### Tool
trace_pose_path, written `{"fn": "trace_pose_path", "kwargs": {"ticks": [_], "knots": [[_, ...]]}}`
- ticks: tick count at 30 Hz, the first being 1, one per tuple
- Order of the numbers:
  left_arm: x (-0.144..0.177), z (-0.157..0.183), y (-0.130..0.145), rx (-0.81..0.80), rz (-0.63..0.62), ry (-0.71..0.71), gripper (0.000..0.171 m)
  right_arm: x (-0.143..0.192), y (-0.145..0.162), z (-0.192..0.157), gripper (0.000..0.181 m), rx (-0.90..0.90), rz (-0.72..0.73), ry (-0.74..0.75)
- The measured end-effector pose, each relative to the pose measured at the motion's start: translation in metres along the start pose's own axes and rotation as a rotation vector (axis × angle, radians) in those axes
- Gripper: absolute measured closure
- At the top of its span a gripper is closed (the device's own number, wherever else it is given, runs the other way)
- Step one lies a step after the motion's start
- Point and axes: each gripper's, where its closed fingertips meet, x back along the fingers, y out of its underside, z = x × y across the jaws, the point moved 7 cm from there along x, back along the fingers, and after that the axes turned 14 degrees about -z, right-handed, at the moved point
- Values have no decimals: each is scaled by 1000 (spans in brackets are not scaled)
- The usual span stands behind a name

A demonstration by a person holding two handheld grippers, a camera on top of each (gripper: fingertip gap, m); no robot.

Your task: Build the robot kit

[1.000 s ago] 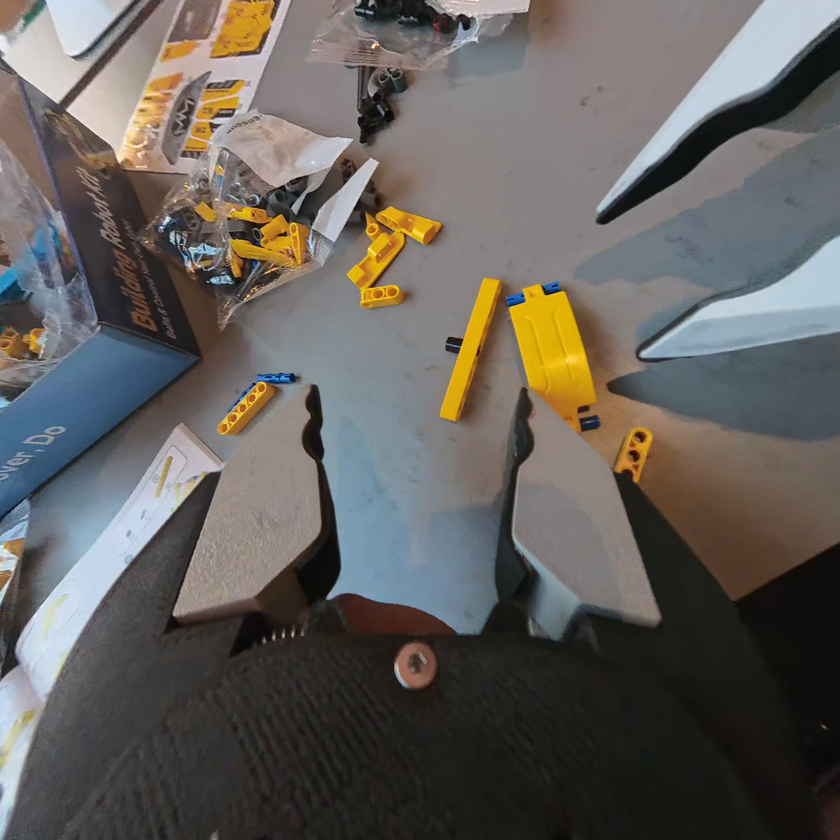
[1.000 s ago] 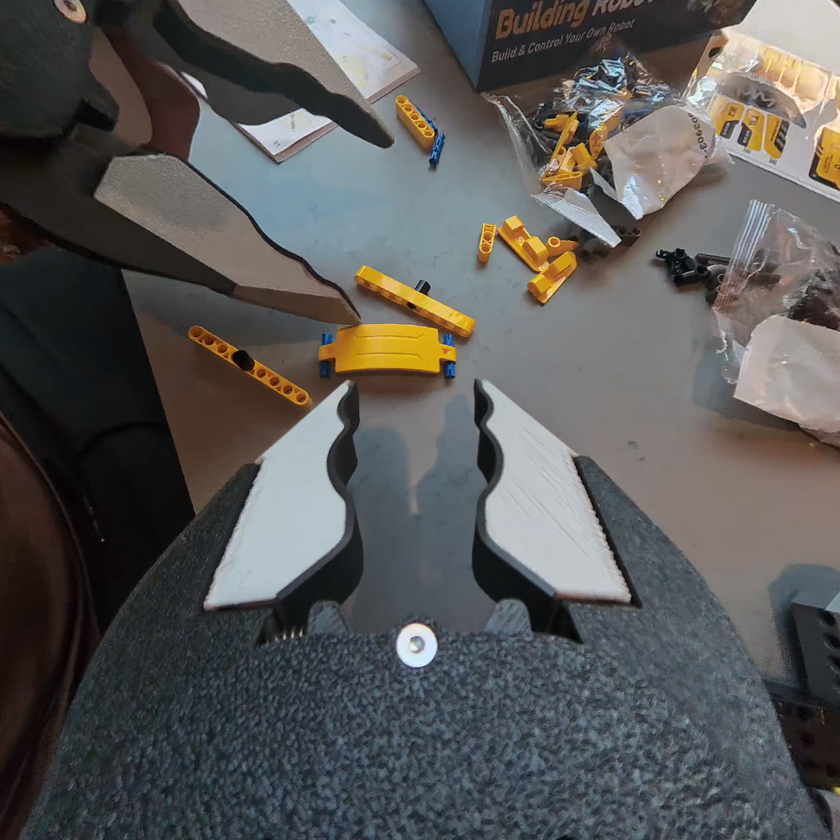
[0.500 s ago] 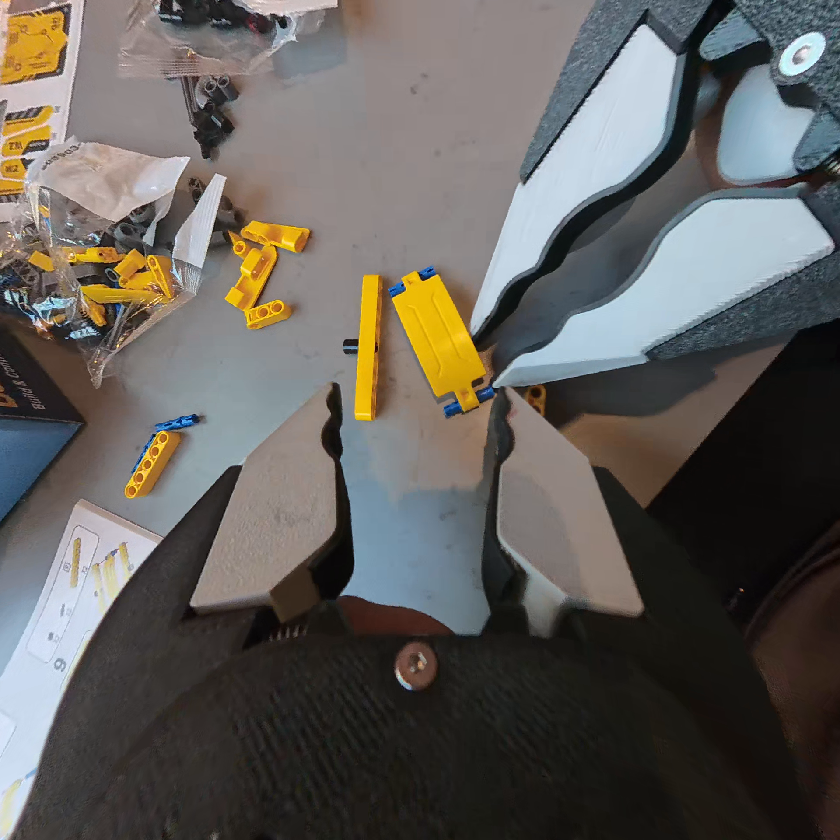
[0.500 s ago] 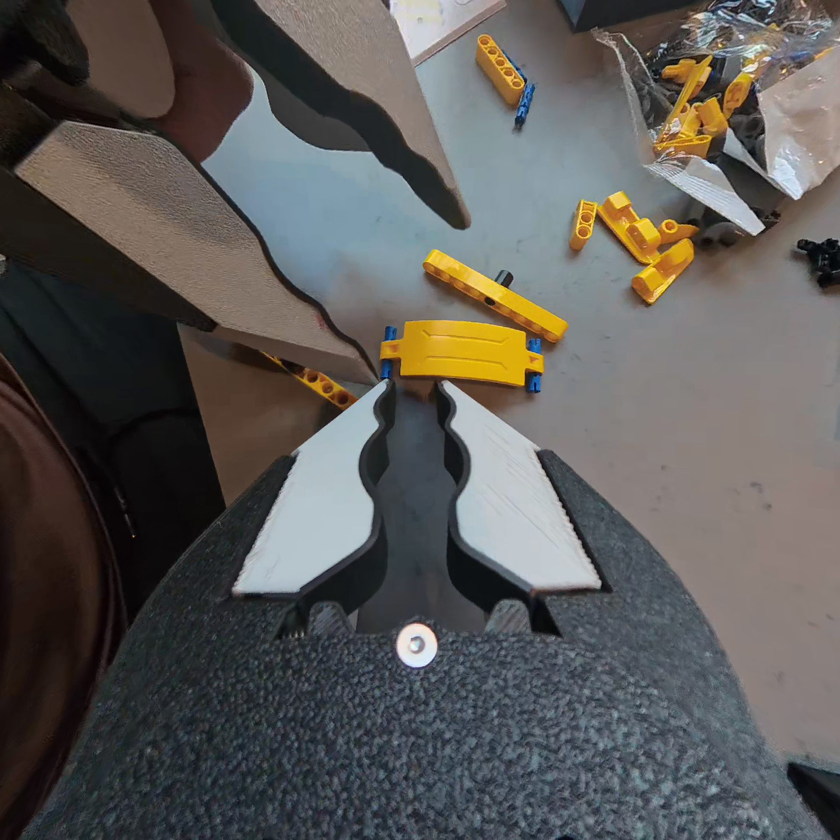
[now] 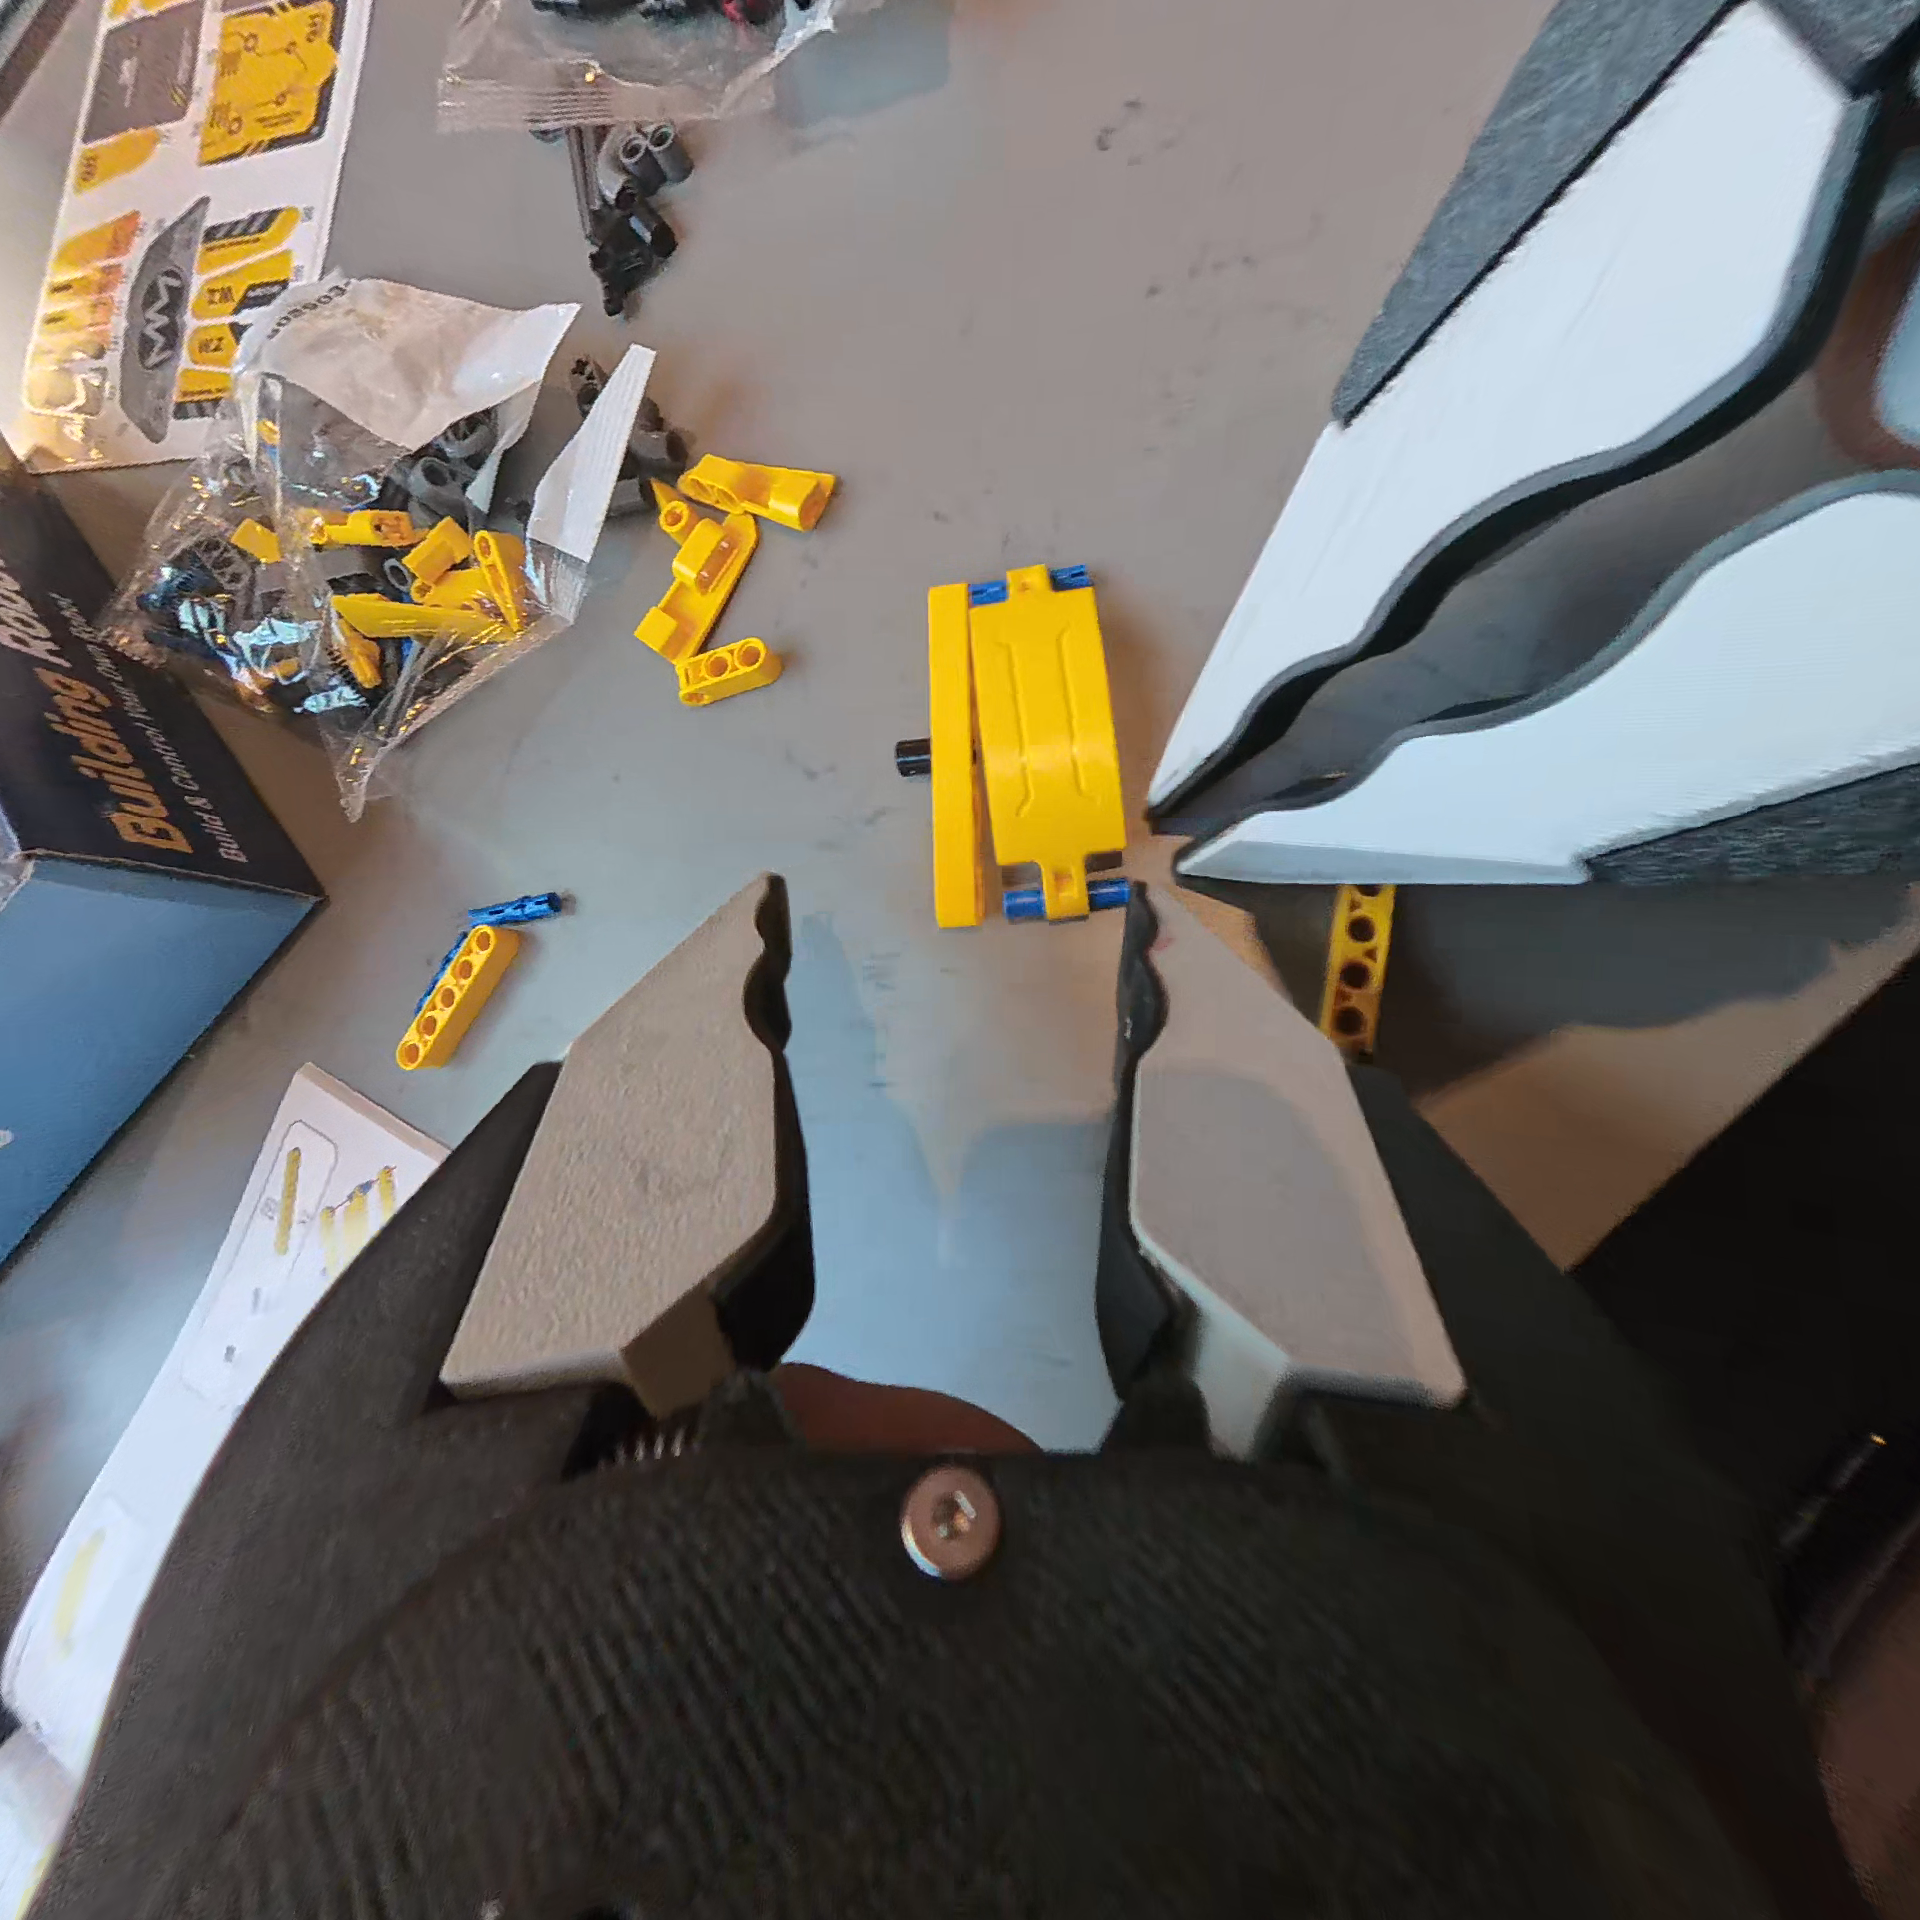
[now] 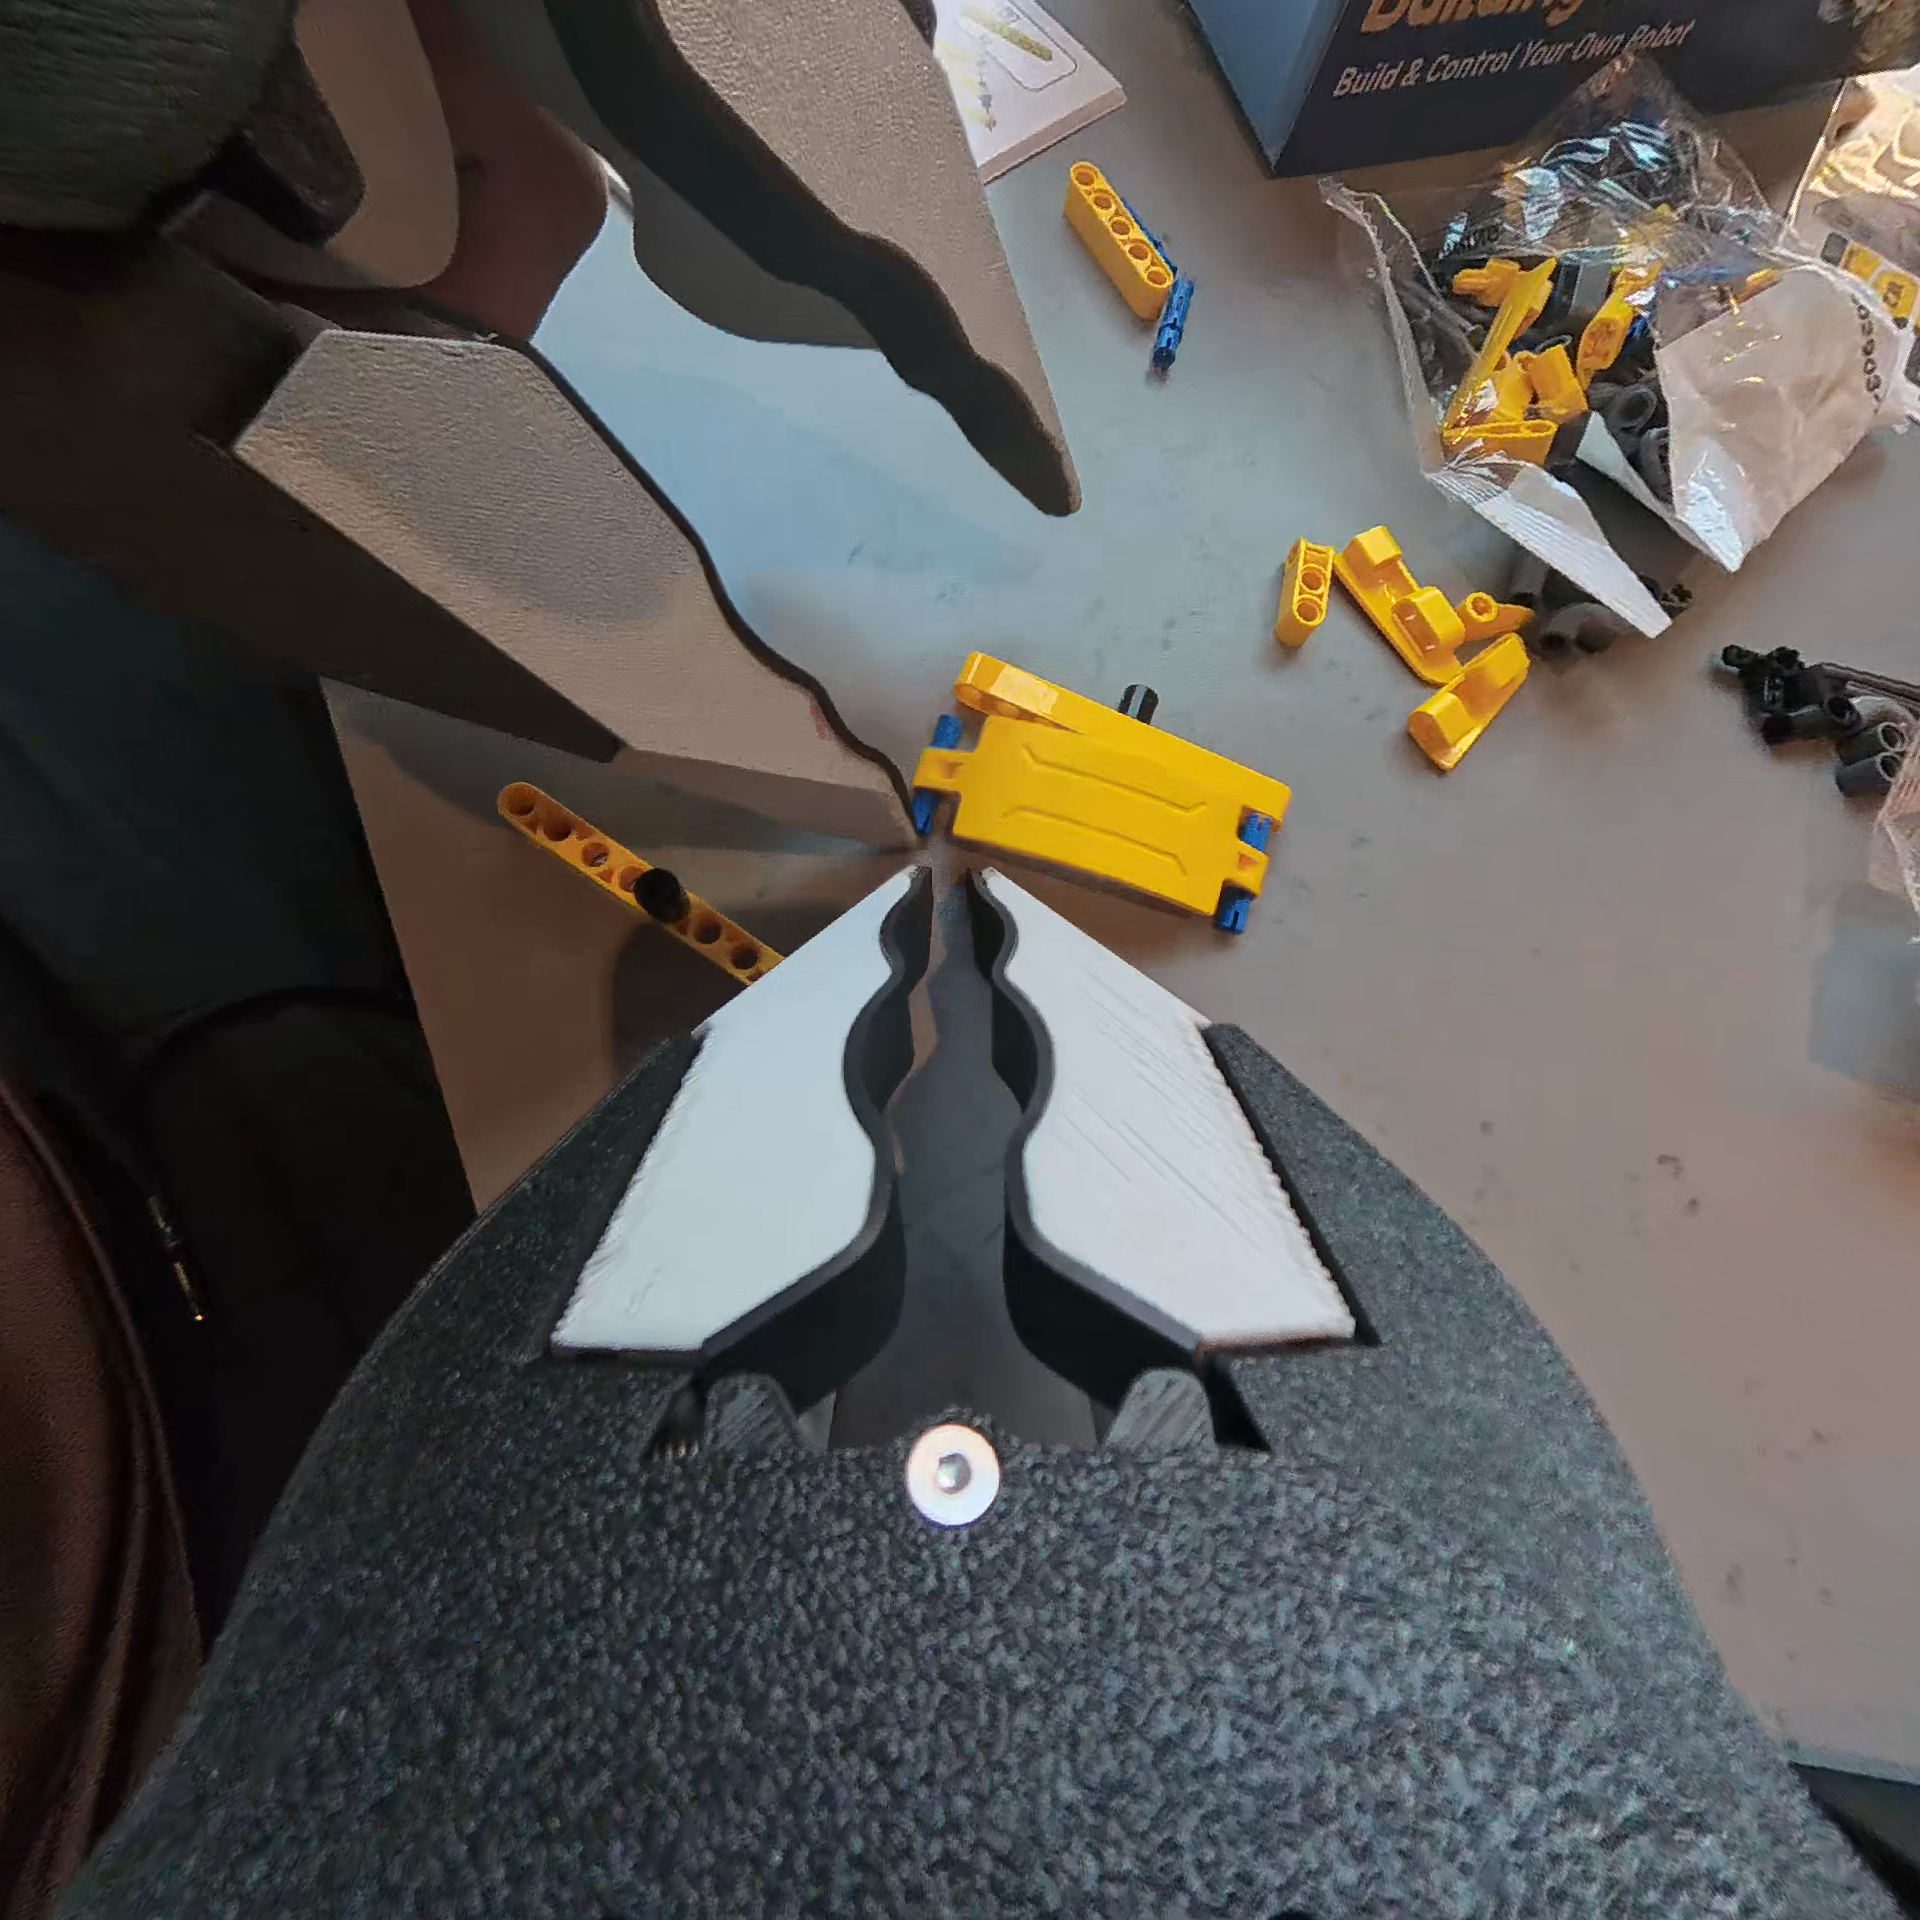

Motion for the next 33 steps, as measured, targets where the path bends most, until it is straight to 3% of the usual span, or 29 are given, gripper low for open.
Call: {"fn": "trace_pose_path", "kwargs": {"ticks": [11, 17, 21, 28, 33], "knots": [[5, -4, 0, 16, 23, 29, 107, 2, 0, 0, 160, -2, 16, -43], [13, 7, -11, -33, 91, 72, 119, 15, 12, 26, 158, -37, 33, -32], [2, 11, -17, -82, 62, 72, 122, 19, 19, 44, 156, -99, 44, -53], [-11, 9, -16, -137, 44, 34, 147, 10, 24, 43, 152, -70, 0, -56], [-11, 0, -10, -209, 43, 25, 149, 15, 20, 45, 141, 2, 46, -88]]}}
